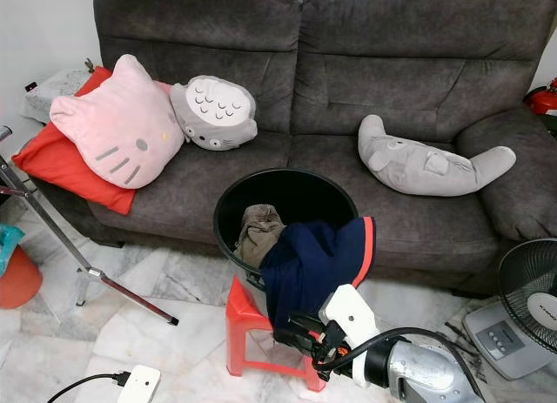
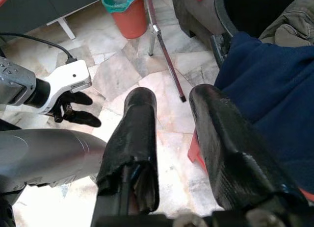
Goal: Hang hanger
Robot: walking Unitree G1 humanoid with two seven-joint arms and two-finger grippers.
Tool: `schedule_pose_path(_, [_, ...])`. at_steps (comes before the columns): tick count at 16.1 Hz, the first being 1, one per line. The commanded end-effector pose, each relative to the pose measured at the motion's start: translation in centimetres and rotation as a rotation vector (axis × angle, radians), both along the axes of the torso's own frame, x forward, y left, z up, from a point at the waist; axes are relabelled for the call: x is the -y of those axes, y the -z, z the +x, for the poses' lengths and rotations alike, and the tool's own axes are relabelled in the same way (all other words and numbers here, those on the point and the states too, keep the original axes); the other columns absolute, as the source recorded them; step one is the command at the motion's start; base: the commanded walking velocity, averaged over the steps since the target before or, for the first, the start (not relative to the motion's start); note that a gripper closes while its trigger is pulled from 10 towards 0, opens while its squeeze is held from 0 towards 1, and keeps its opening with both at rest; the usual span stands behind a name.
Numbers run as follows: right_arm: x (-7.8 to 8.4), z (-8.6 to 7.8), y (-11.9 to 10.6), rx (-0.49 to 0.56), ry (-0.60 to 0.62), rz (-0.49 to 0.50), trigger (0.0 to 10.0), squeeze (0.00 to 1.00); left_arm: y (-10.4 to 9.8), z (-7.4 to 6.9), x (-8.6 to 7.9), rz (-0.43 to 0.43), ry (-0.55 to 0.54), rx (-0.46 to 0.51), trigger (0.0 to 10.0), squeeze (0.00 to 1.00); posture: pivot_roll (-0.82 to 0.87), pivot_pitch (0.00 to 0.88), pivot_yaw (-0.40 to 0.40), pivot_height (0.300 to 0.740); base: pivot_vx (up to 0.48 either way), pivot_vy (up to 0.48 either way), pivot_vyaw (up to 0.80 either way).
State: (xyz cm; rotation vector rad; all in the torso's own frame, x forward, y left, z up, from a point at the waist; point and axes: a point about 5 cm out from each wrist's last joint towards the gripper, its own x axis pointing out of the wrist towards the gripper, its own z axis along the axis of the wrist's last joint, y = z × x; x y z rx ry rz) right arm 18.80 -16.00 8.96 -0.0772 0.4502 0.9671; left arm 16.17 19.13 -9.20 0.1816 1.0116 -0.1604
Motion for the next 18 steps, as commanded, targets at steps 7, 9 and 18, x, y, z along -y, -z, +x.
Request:
schedule_pose_path(7, [6.6, 3.1, -1.5, 0.178, 1.085, 0.378, 10.0, 0.0, 0.5, -1.2, -0.2, 0.026, 0.013, -0.059, 10.0, 0.0, -0.15, 0.0, 0.04, 0.74, 0.0, 0.0, 0.0])
schedule_pose_path(9, [6.6, 3.5, 0.0, 0.092, 1.212, 0.513, 10.0, 0.0, 0.5, -1.1, -0.2, 0.027, 0.012, -0.06, 10.0, 0.0, -0.14, 0.0, 0.039, 0.74, 0.0, 0.0, 0.0])
schedule_pose_path(18, [8.3, 6.9, 2.8, -0.05, 1.179, 0.657, 10.0, 1.0, 0.5, -1.7, -1.6, 0.052, -0.024, -0.072, 10.0, 0.0, -0.12, 0.0, 0.038, 0.74, 0.0, 0.0, 0.0])
